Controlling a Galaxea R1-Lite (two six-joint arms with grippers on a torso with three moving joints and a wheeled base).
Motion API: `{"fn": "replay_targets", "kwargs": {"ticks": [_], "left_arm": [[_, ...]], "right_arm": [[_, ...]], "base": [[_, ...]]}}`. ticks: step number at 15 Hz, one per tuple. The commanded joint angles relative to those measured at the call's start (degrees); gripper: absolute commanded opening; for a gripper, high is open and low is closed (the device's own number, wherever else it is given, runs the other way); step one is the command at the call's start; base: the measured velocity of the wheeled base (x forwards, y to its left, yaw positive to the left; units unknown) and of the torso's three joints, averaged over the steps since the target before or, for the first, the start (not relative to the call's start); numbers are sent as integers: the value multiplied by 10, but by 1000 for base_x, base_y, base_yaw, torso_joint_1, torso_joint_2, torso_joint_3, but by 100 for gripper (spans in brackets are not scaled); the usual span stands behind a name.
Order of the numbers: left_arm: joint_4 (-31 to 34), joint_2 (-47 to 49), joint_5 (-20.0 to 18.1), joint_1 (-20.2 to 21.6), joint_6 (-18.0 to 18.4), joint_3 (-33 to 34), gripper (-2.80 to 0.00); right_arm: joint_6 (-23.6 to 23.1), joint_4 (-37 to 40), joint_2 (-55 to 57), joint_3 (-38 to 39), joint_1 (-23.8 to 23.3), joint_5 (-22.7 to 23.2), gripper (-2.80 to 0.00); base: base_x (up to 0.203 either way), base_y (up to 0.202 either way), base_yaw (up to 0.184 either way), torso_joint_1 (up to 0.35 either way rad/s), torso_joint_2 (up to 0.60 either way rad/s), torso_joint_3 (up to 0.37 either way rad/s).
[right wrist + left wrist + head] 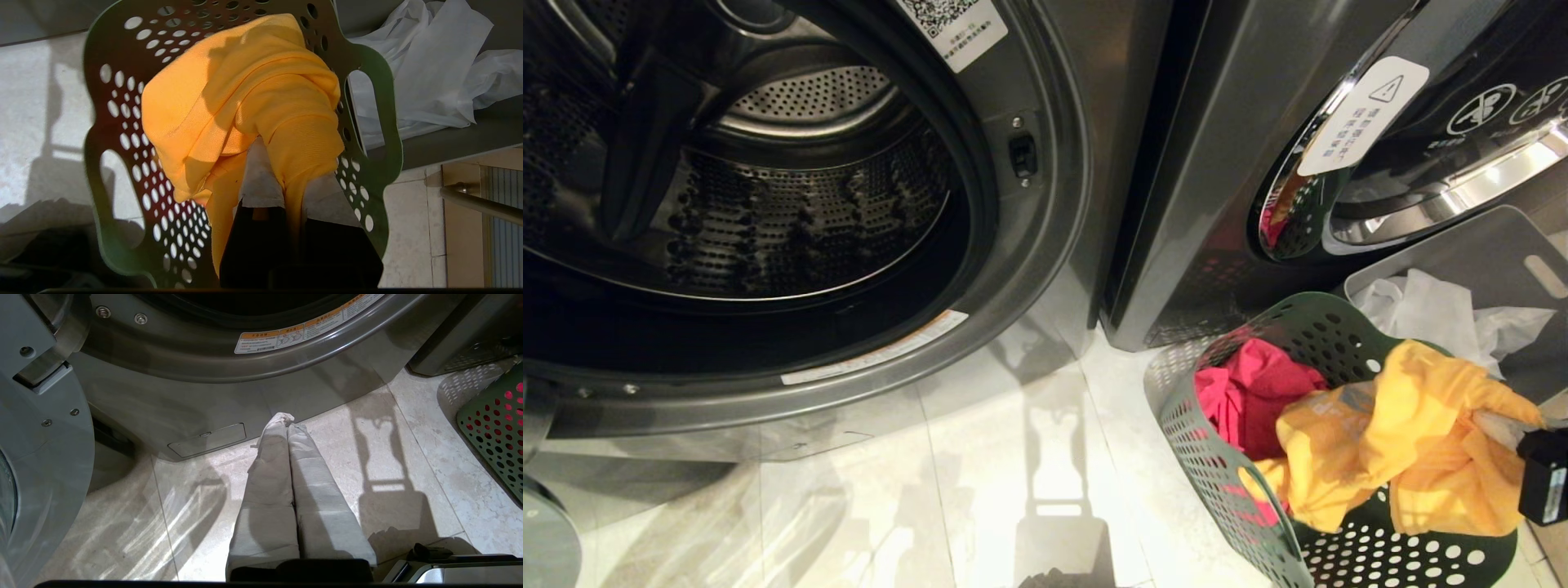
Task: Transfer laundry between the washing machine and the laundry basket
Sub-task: Pick a cloth and place it into the basket, then close the washing machine door with the left hand
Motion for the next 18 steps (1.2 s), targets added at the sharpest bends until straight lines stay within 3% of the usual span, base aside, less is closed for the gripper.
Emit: {"fn": "replay_targets", "kwargs": {"ticks": [1, 4, 5, 13, 18], "left_arm": [[-1, 0, 0, 0, -1, 23, -280], [-1, 0, 0, -1, -1, 23, -280], [-1, 0, 0, -1, -1, 23, -280], [-1, 0, 0, -1, 0, 23, -280], [-1, 0, -1, 0, -1, 23, -280]], "right_arm": [[0, -58, 101, -1, -7, -3, -280], [1, -127, 148, 6, -12, -5, -280], [1, -139, 152, 9, -12, -4, 0], [1, -145, 123, 20, -12, -4, 0], [0, -141, -25, 142, -11, 13, 0]], "base": [[0, 0, 0, 0, 0, 0], [0, 0, 0, 0, 0, 0], [0, 0, 0, 0, 0, 0], [0, 0, 0, 0, 0, 0], [0, 0, 0, 0, 0, 0]]}}
